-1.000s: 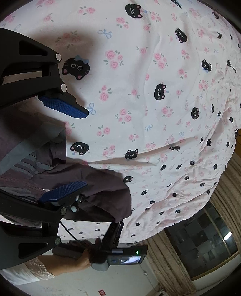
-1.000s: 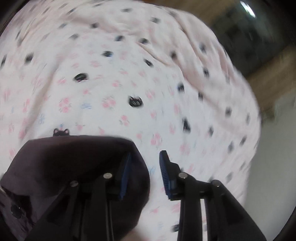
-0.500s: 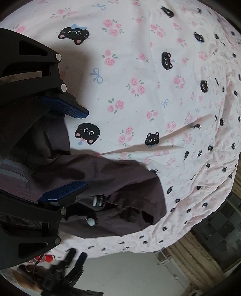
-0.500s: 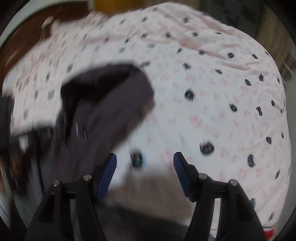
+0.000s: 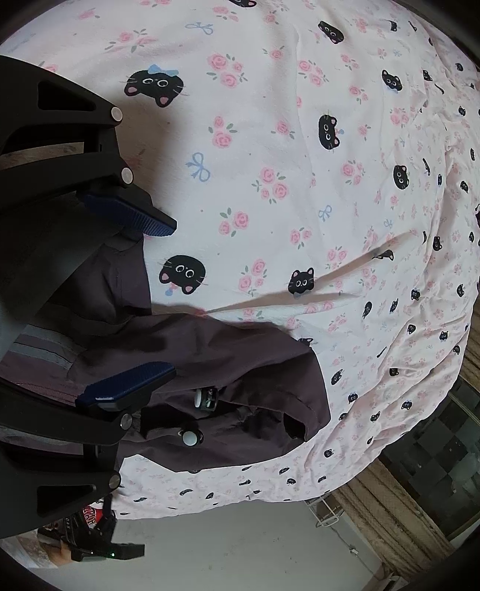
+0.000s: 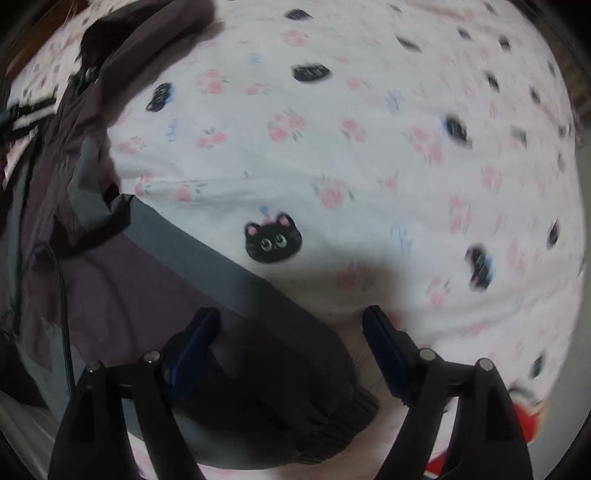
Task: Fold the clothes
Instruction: 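Lower the held jacket onto the duvet with both grippers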
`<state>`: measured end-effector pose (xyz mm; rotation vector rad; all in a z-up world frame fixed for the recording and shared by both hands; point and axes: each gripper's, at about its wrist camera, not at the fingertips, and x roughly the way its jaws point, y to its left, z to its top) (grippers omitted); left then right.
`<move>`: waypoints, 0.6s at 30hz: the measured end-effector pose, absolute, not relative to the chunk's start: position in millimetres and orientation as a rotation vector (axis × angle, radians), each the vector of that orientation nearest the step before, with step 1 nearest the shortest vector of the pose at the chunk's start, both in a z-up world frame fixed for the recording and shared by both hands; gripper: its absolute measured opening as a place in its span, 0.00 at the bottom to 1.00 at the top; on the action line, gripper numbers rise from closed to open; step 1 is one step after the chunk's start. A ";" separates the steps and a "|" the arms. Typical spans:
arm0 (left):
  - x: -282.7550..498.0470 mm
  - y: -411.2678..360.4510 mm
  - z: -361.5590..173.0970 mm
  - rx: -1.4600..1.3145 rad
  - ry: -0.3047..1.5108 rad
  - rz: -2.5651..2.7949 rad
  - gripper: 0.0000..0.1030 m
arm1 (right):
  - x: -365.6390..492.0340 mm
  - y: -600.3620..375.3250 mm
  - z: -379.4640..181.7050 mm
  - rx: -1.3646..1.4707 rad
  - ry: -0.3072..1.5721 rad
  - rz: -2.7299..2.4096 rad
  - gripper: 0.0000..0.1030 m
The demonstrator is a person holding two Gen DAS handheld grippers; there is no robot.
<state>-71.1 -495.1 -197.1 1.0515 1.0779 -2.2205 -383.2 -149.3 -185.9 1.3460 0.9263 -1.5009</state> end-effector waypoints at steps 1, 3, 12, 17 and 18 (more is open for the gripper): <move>-70.6 -494.6 -196.5 1.052 1.076 -2.222 0.64 | -385.0 -143.1 -190.2 1.379 0.890 -1.489 0.78; -69.4 -493.6 -194.9 1.051 1.068 -2.230 0.64 | -380.2 -132.4 -194.0 1.381 0.879 -1.477 0.60; -65.1 -493.4 -195.9 1.047 1.071 -2.235 0.63 | -353.3 -72.5 -162.1 1.350 1.017 -1.436 0.10; -69.5 -490.8 -198.4 1.061 1.059 -2.233 0.63 | -344.6 -59.6 -165.5 1.410 1.139 -1.418 0.22; -70.3 -490.0 -199.0 1.064 1.056 -2.232 0.63 | -340.3 -61.7 -167.8 1.383 1.206 -1.439 0.31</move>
